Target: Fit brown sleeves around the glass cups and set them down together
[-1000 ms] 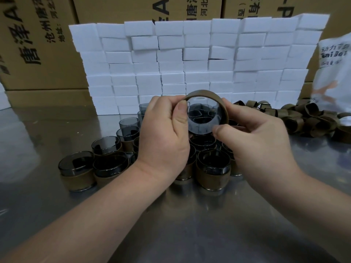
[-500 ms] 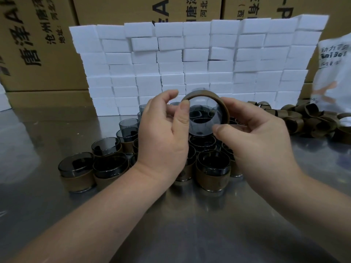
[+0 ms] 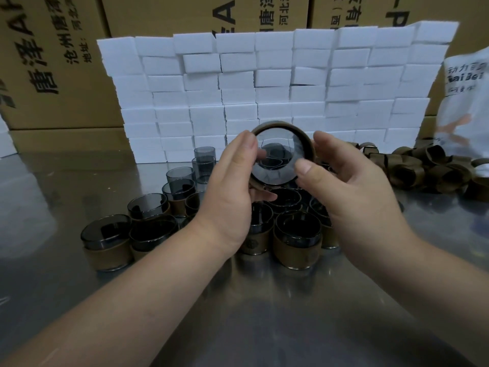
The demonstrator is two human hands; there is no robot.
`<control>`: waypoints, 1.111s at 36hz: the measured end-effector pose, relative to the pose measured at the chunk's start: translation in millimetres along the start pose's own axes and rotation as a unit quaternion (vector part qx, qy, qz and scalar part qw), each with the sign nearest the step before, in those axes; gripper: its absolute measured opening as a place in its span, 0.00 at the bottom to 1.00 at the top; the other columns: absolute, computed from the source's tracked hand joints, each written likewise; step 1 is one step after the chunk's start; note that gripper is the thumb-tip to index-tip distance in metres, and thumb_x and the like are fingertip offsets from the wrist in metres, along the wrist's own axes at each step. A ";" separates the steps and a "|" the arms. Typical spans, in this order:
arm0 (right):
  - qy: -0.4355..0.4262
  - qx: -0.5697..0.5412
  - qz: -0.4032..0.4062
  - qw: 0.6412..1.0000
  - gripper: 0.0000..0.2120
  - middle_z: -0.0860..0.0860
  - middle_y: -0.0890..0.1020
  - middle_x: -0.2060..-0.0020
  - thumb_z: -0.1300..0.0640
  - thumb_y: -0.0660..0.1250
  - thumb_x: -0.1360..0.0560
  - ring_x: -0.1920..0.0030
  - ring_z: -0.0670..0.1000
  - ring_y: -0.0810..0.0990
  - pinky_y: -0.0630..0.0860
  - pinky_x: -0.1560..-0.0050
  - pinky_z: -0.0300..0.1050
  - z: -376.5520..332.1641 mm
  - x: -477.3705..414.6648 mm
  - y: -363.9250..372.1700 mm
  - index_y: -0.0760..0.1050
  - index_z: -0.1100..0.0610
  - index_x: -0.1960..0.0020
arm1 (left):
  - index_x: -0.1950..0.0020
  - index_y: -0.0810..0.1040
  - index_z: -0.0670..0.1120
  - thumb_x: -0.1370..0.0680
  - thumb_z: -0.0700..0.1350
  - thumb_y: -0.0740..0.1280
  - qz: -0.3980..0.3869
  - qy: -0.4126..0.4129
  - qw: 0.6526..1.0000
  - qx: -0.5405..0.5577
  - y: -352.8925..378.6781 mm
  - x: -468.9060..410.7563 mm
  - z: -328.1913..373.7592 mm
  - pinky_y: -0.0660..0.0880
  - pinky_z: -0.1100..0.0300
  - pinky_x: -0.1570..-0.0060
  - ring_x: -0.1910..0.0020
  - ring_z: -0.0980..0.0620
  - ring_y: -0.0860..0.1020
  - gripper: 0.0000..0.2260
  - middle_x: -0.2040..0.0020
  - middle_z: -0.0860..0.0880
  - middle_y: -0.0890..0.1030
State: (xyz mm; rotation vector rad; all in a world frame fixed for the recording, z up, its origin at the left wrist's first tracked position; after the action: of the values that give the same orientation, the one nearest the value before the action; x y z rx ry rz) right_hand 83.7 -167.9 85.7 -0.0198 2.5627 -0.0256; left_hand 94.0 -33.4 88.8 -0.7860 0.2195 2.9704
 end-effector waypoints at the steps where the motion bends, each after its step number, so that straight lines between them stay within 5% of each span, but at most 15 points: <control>1: 0.007 -0.006 0.001 1.000 0.39 0.31 0.80 0.52 0.42 0.72 0.38 0.48 0.35 0.79 0.75 0.42 0.43 1.4 -1.4 -0.2 0.66 0.51 0.30 | 0.51 0.77 0.47 0.30 0.62 0.59 0.004 -0.006 1.000 0.015 -0.2 -0.5 -0.2 0.74 0.61 0.67 0.56 0.50 0.78 0.21 0.50 0.41 0.78; 3: 0.027 -0.033 -0.002 0.999 0.45 0.43 0.79 0.41 0.37 0.70 0.42 0.43 0.42 0.79 0.76 0.43 0.45 3.3 -4.3 -0.9 0.65 0.53 0.28 | 0.53 0.76 0.45 0.30 0.58 0.57 0.010 -0.014 0.999 0.038 -1.1 -0.4 -1.1 0.74 0.61 0.69 0.59 0.51 0.78 0.19 0.52 0.41 0.77; 6: 0.047 -0.047 -0.025 0.997 0.47 0.51 0.80 0.41 0.35 0.66 0.41 0.46 0.49 0.81 0.76 0.53 0.41 1.9 -8.3 -0.7 0.65 0.58 0.29 | 0.55 0.76 0.47 0.30 0.56 0.57 0.008 -0.013 0.998 0.054 0.0 0.1 -0.3 0.72 0.60 0.70 0.60 0.51 0.77 0.16 0.54 0.44 0.76; 16: 0.052 -0.032 -0.046 0.997 0.43 0.48 0.81 0.44 0.35 0.65 0.42 0.45 0.49 0.80 0.74 0.57 0.40 3.3 -11.0 0.6 0.70 0.56 0.31 | 0.52 0.76 0.48 0.33 0.54 0.61 0.002 -0.025 0.996 0.082 0.7 -0.5 0.1 0.71 0.62 0.72 0.61 0.52 0.76 0.15 0.56 0.48 0.75; 23: 0.066 -0.065 -0.040 0.995 0.32 0.49 0.82 0.44 0.42 0.67 0.35 0.42 0.47 0.80 0.75 0.41 0.49 3.9 -9.5 -0.5 0.74 0.56 0.36 | 0.36 0.71 0.40 0.42 0.60 0.63 -0.002 -0.034 0.997 0.068 0.9 -2.2 -1.1 0.71 0.61 0.71 0.58 0.50 0.75 0.39 0.49 0.41 0.74; 40: 0.071 -0.104 -0.027 0.992 0.33 0.51 0.80 0.42 0.46 0.67 0.35 0.42 0.50 0.80 0.77 0.50 0.44 3.9 -7.4 1.4 0.70 0.57 0.33 | 0.44 0.76 0.47 0.40 0.60 0.62 -0.019 -0.013 0.999 0.045 -0.7 -2.4 -2.4 0.71 0.62 0.67 0.59 0.53 0.76 0.29 0.59 0.51 0.78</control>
State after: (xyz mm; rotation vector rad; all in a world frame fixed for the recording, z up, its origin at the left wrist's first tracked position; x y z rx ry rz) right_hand 92.0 -166.4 86.4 -0.1739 2.6949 0.2283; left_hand 97.3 -33.2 87.8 -0.7315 0.3310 2.9100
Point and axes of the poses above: each hand's wrist, its own x-axis away from the middle knuckle, its own y-axis out of the palm, z = x × y, the point moved 5 cm from there along -x, towards the middle knuckle
